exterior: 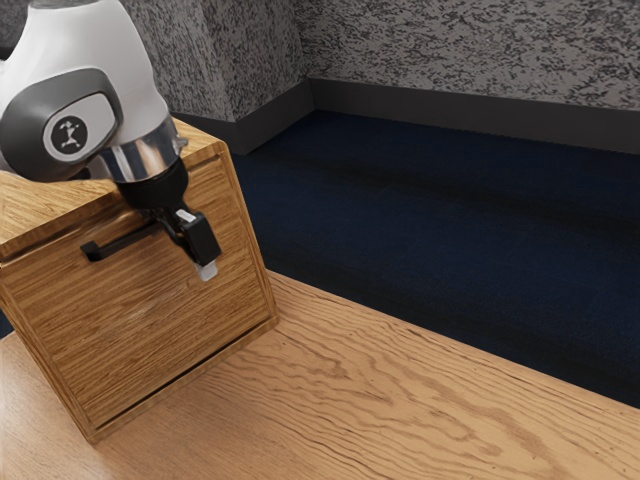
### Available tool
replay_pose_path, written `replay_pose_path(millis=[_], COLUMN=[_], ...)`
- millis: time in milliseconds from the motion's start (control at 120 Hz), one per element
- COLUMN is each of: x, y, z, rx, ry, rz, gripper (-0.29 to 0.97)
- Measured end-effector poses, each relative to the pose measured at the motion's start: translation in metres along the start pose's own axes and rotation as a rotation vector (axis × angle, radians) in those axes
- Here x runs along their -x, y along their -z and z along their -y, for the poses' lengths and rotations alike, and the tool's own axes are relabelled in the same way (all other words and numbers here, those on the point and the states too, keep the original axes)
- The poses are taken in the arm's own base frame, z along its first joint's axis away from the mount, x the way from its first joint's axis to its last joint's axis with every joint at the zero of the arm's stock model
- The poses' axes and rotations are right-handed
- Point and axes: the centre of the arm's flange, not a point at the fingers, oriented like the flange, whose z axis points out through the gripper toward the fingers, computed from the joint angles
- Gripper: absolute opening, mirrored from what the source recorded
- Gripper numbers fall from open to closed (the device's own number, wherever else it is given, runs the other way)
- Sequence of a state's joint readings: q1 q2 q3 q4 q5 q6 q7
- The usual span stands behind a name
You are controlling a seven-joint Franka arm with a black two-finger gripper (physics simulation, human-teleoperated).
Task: Pull the drawer handle with one arm to open the drawer
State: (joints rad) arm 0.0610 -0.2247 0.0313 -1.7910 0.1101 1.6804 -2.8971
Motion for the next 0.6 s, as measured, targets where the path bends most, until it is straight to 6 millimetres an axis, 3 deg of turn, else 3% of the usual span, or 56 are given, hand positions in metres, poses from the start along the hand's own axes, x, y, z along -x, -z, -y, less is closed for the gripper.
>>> replay_pose_path(millis=[183,308,500,567,600], x=[-0.002,0.001,0.007,0.008,0.018], y=[0.008,0.01,-0.003,-0.004,0.007], z=[0.003,0.025,0.053,0.081,0.126], rx=[0.01,0.002,-0.045,-0.068,-0.067], ry=[-0.007,-0.032,-0.044,-0.09,-0.182], rz=[0.022,0.029,0.027,-0.006,0.035], gripper=[0.67,0.67,0.66,0.66,0.67])
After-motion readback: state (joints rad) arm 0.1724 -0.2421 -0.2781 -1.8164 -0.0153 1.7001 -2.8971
